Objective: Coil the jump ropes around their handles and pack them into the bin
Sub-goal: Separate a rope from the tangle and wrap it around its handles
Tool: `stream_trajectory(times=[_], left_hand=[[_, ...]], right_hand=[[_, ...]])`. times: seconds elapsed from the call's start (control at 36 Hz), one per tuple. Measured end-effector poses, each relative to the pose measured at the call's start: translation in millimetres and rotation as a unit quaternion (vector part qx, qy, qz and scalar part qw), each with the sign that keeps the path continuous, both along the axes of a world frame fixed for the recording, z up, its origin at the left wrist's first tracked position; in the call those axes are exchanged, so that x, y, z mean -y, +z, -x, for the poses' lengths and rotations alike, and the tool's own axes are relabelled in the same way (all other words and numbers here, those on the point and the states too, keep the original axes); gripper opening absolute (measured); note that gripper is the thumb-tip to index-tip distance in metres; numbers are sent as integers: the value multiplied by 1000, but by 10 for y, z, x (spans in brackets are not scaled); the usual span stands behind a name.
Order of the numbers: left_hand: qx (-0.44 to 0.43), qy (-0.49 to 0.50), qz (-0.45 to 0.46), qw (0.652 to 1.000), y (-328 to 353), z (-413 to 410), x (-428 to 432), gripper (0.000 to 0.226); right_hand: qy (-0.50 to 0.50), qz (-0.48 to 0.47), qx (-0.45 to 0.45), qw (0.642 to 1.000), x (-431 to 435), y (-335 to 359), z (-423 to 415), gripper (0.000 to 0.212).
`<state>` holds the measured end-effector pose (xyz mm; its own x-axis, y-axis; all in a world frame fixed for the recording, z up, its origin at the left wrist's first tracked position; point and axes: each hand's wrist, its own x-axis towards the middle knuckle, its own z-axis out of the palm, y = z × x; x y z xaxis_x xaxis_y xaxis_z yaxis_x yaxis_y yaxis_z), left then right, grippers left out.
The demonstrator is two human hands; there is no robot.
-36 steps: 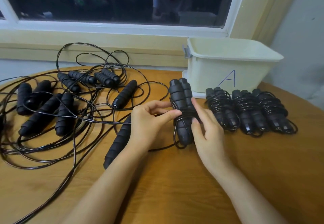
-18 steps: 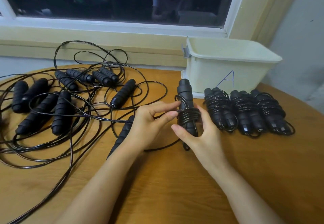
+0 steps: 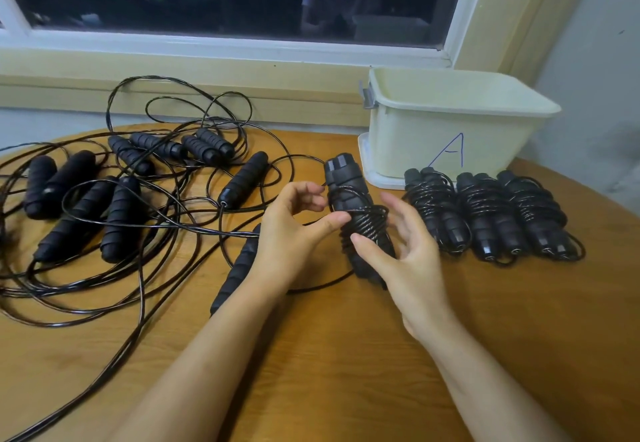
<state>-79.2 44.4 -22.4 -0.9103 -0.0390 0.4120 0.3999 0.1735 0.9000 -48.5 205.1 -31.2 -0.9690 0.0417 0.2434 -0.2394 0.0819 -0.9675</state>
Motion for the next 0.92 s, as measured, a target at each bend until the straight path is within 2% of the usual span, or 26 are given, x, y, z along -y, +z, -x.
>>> stream_trajectory(times=[0.22, 0.31, 0.36, 0.56, 0.72, 0.81, 0.92], left_hand=[[49, 0, 34, 998, 27, -11, -26, 66], [47, -37, 67, 996, 75, -20, -26, 30], [55, -73, 59, 994, 109, -42, -32, 17], [90, -152, 30, 984, 60, -33, 41, 32], [100, -128, 14, 987, 6, -8, 29, 19], [83, -104, 25, 991, 18, -7, 40, 21], [75, -72, 21, 994, 50, -23, 39, 24]], right_hand=[[23, 110, -24, 993, 66, 1, -34, 51], [30, 132, -31, 990, 75, 4, -33, 51], [36, 141, -34, 989, 77, 10, -34, 53], [49, 185, 8, 982, 15, 57, 8, 55], [36, 106, -5, 994, -42, 7, 78, 50], [12, 62, -26, 998, -52, -29, 96, 48], [4, 57, -27, 998, -53, -41, 94, 51]])
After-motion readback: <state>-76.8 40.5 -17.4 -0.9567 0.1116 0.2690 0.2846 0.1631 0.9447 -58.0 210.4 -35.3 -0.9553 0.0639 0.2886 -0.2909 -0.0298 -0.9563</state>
